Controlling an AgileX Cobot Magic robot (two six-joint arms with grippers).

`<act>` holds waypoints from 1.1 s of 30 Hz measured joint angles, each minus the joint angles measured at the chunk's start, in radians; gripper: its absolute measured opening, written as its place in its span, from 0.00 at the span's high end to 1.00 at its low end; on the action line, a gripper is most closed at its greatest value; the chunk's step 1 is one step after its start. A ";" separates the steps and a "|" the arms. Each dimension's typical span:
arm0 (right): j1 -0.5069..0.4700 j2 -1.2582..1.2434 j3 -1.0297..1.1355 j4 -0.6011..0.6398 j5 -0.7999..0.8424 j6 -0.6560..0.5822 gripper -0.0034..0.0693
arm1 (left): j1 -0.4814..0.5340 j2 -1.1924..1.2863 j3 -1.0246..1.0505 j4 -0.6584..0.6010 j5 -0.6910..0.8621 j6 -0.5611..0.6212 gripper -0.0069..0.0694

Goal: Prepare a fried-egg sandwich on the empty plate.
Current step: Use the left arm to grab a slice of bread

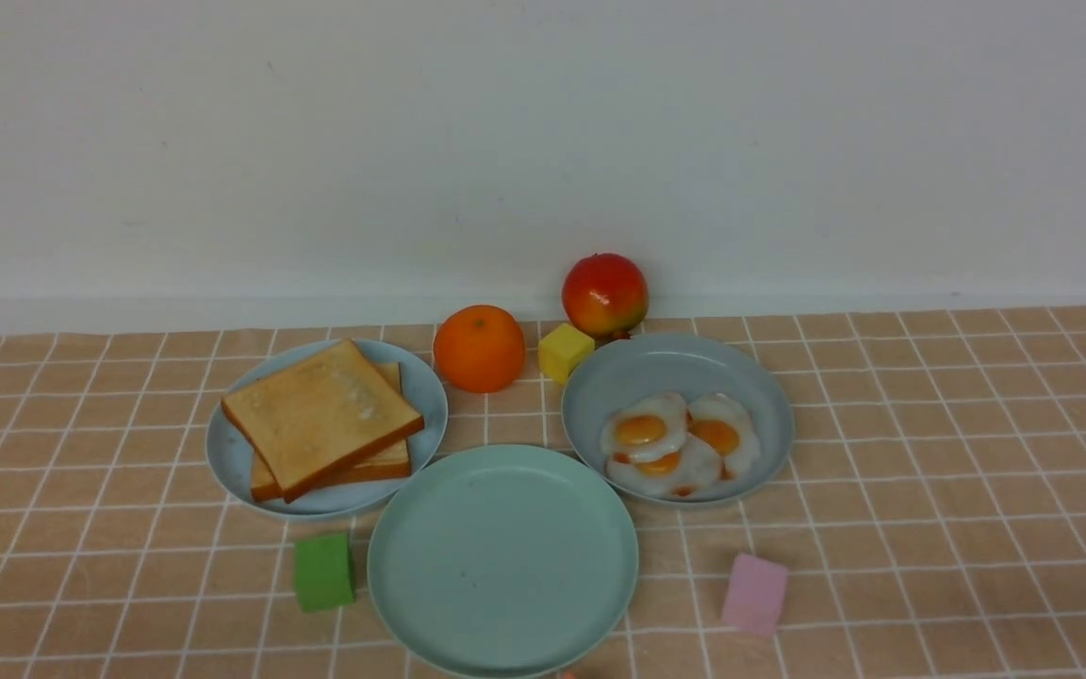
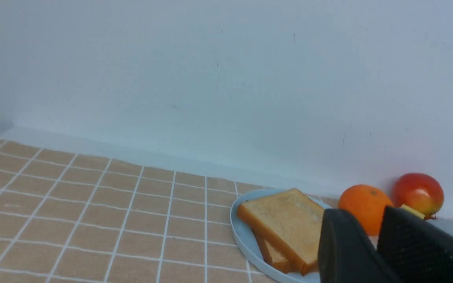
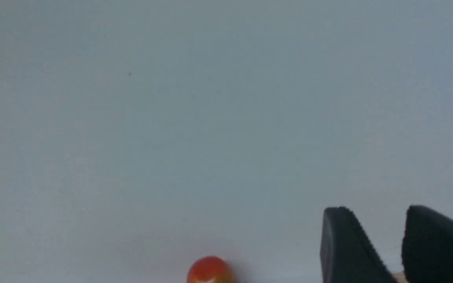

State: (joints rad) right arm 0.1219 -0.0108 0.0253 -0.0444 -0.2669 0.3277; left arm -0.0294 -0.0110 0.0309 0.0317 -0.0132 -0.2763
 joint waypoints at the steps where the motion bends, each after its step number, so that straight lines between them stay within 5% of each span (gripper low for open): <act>1: 0.000 0.000 0.000 0.000 -0.005 0.006 0.62 | 0.000 0.000 0.000 0.000 0.000 0.000 0.70; 6: 0.000 0.000 -0.029 0.000 -0.037 0.120 0.62 | 0.000 0.000 0.000 -0.011 -0.101 -0.026 0.70; 13: 0.000 0.012 -0.289 0.000 0.044 0.184 0.62 | 0.000 0.000 -0.017 -0.140 -0.564 -0.300 0.69; 17: 0.000 0.109 -0.491 -0.007 0.123 0.148 0.62 | 0.000 0.029 -0.182 -0.150 -0.566 -0.344 0.69; 21: 0.000 0.297 -0.744 -0.008 0.284 0.115 0.62 | 0.000 0.163 -0.483 -0.150 -0.395 -0.382 0.68; 26: 0.000 0.566 -1.021 -0.023 0.599 0.101 0.62 | 0.000 0.376 -0.830 -0.146 0.073 -0.434 0.68; 33: 0.000 0.879 -1.094 -0.116 0.952 0.094 0.62 | 0.000 0.690 -0.928 -0.095 0.589 -0.390 0.67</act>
State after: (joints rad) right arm 0.1219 0.8683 -1.0682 -0.1605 0.6852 0.4217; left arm -0.0294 0.6794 -0.8974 -0.0630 0.5758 -0.6661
